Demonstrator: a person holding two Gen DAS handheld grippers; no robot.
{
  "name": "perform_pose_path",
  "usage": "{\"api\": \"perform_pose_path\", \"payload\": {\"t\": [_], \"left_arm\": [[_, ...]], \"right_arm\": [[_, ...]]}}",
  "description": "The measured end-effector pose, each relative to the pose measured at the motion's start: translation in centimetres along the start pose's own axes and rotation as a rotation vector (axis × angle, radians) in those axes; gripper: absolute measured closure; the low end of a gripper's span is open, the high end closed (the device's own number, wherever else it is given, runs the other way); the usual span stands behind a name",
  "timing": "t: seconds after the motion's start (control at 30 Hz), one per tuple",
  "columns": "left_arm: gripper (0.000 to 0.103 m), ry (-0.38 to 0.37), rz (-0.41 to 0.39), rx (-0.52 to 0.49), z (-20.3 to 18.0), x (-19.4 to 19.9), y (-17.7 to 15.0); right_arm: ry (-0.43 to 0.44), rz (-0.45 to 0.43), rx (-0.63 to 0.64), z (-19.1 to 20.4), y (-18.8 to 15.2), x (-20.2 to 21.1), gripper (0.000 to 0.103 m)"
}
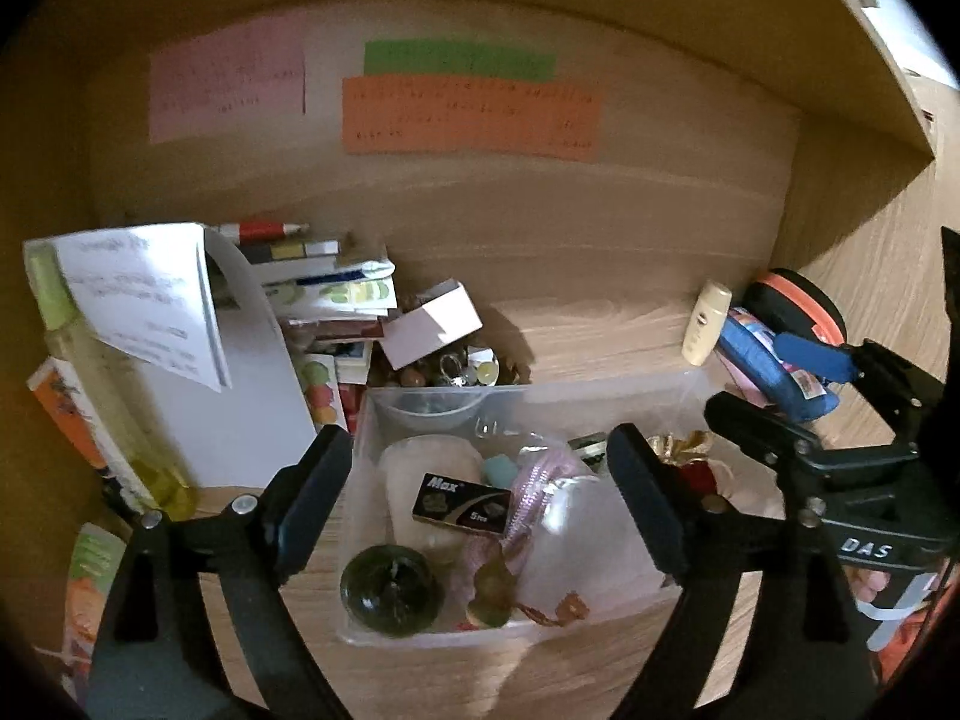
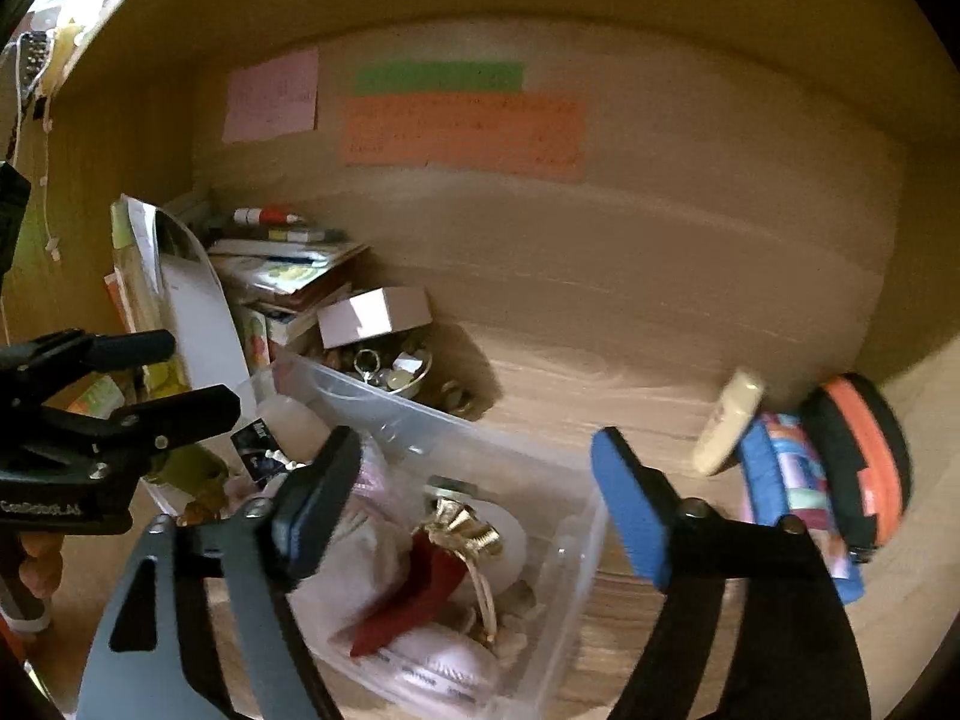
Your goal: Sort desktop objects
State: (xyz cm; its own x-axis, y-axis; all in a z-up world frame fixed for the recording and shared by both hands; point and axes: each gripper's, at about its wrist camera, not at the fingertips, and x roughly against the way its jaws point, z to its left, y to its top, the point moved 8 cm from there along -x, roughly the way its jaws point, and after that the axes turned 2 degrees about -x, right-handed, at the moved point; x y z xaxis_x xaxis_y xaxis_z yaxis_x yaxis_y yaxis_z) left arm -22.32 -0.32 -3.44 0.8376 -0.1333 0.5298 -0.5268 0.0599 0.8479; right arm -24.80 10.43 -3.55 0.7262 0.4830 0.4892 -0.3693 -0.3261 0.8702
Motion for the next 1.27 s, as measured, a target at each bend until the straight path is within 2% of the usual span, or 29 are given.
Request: {"api": "perform_pose_path", "payload": {"t": [0.1,0.23,0.4,0.53,0.73,1.2,1.27], "left_arm": [[0.014,0.005,-0.020,0.007,-0.2,1.2,0.0],[0.014,0.020,-0.054,0.006,-0.6,2.8,0.0],[0.009,0.032,-0.105,0.014,-1.6,4.9,0.1],[0.007,0.068,-0.127,-0.012,-1.9,6.2,0.0],[0.005,0.063,-0.143,-0.029,-2.8,7.6,-0.3],[0.004,0.018,-0.161,-0.033,-4.4,9.4,-1.5],[0.004,0.035,-0.162,-0.043,-4.6,9.5,-1.6]], "right_arm": [[-0.001,-0.016,-0.011,0.0,-0.1,1.7,0.020],[0.012,-0.038,-0.038,0.0,-0.2,3.7,0.006],[0.004,-0.091,-0.052,0.1,-0.5,6.2,0.001],[-0.009,-0.133,-0.060,-0.1,-0.9,8.2,0.000],[-0.004,-0.165,-0.077,0.0,-1.0,10.1,0.000],[0.004,-0.148,-0.084,0.4,-2.3,11.2,0.000],[0.008,-0.140,-0.087,0.4,-2.5,11.2,0.000]]}}
